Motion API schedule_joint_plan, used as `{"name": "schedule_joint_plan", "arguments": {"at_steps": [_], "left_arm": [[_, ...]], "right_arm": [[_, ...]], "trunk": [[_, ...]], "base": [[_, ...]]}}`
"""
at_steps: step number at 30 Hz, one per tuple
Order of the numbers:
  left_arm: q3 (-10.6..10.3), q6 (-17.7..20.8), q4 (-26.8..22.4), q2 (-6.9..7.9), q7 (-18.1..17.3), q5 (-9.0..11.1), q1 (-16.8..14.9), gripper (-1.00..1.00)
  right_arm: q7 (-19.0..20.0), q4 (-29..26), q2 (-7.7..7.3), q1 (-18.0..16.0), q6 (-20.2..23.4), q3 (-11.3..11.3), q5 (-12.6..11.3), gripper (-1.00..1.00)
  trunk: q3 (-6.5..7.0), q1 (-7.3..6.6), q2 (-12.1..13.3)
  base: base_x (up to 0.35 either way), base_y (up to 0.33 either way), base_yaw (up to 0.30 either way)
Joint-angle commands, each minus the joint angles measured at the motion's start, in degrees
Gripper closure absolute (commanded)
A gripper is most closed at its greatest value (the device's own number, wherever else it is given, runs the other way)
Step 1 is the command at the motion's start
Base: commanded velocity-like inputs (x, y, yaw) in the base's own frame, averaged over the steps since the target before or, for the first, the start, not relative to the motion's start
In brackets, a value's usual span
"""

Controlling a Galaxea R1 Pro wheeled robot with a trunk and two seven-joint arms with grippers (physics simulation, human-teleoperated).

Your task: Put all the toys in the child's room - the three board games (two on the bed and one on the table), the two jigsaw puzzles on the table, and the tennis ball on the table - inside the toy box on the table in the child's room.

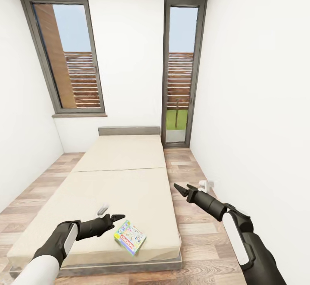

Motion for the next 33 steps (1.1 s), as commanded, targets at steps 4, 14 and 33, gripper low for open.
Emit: {"name": "schedule_joint_plan", "arguments": {"at_steps": [4,14,33], "left_arm": [[0.37,-1.68,1.86,-0.97,2.07,0.28,-0.06,-1.0],[0.77,-3.31,2.85,-1.23,2.96,0.5,-0.1,-1.0],[7.58,0.28,2.89,2.15,1.89,0.48,-0.39,-1.0]], "right_arm": [[0.06,-0.8,0.03,-0.07,0.98,0.02,-0.4,-1.0],[0.04,-1.0,0.16,-0.09,2.24,0.15,-0.52,-1.0],[0.04,-2.46,0.15,-0.09,9.11,-0.25,-0.56,-1.0]], "trunk": [[-0.85,0.92,-1.75],[-2.65,3.11,-5.76],[-6.06,7.29,-13.38]], "base": [[0.0,0.0,0.0],[0.0,0.0,0.0],[0.0,0.0,0.0]]}}
